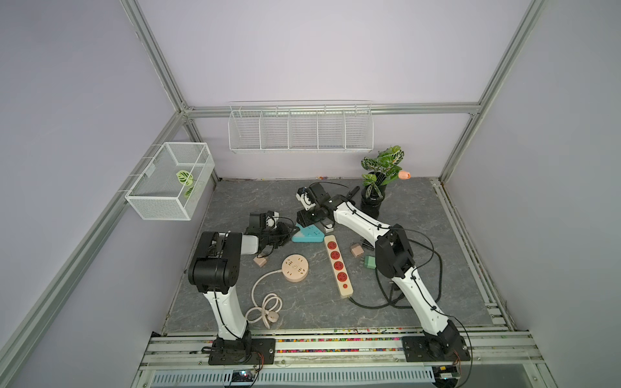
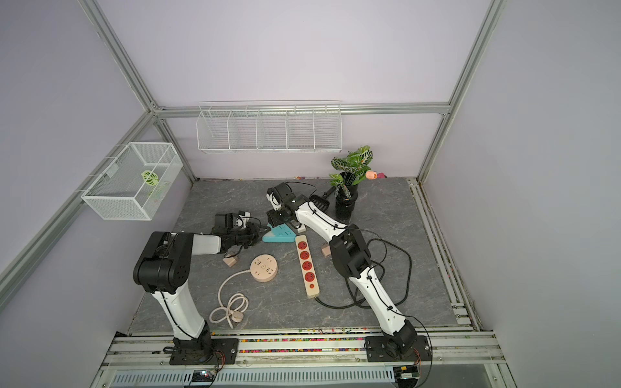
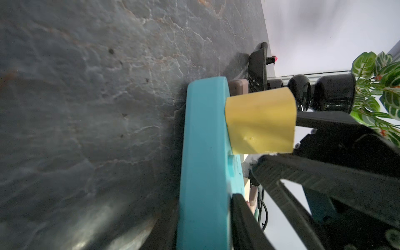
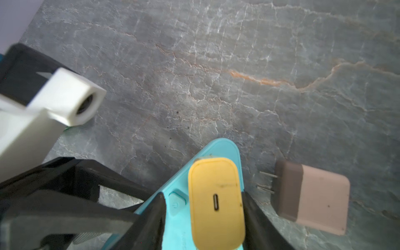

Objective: Pull the plug off the socket
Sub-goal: Remove the plug from the socket.

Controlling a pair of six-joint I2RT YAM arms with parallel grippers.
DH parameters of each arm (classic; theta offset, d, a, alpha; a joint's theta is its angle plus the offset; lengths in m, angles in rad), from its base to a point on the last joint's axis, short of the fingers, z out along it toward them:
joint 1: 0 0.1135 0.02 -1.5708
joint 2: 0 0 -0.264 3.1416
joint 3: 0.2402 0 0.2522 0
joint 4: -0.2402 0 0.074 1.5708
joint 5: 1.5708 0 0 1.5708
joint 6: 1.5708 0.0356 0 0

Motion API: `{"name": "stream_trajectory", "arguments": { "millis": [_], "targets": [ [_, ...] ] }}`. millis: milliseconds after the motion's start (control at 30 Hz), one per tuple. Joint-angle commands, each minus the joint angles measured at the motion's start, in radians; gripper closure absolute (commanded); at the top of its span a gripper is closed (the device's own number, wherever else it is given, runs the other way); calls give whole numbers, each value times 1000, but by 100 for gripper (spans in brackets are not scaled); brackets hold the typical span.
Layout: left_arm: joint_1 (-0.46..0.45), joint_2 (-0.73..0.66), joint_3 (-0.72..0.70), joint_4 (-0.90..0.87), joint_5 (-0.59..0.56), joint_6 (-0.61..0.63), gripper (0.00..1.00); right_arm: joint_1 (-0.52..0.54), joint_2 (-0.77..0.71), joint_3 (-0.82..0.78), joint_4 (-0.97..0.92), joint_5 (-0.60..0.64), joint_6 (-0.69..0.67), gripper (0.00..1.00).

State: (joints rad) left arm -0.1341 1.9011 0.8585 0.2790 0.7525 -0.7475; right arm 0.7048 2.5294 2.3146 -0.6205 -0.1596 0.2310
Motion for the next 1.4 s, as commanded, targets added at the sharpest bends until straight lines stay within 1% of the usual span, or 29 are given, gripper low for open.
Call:
{"name": "stream_trajectory", "arguments": {
  "millis": [0,367,400,467,500,533,733,767,800,900,1000,1100,1200,1300,1367],
  "targets": [
    [1,48,-60,-236,-209,38,100,-12,39,24,0,-21,-4,48],
    [-1,55,-59,-236,-208,40,100,-16,89,85,-19,-39,-11,67],
    [-1,53,-60,-236,-210,40,100,-16,89,85,-20,-41,-15,71],
    [-2,55,-62,-236,-215,39,100,-15,86,83,-20,-46,-26,91],
    [-2,55,-63,-241,-223,37,100,-13,80,78,-15,-43,-31,98],
    [-4,57,-64,-248,-236,34,100,-9,71,71,-11,-36,-40,100],
    [-7,94,-61,-271,-280,19,100,21,-14,47,34,-25,-99,100],
    [-8,100,-58,-273,-286,17,100,22,-21,56,39,-36,-87,100],
    [-9,109,-56,-276,-289,14,100,17,-23,67,38,-52,-68,100],
    [-9,114,-58,-279,-307,10,100,-17,-27,82,56,-99,49,100],
    [-8,108,-46,-309,-339,24,100,-38,-39,86,48,-53,133,100],
    [-7,105,-32,-332,-358,31,100,-57,-64,49,96,-99,206,100],
    [-9,111,-25,-333,-363,29,100,-44,-76,59,89,-106,173,100],
    [-9,119,-24,-337,-372,31,100,-5,-87,87,36,-78,26,100],
    [-9,127,-21,-337,-374,31,100,20,-81,124,-37,-28,-80,100]
  ]
}}
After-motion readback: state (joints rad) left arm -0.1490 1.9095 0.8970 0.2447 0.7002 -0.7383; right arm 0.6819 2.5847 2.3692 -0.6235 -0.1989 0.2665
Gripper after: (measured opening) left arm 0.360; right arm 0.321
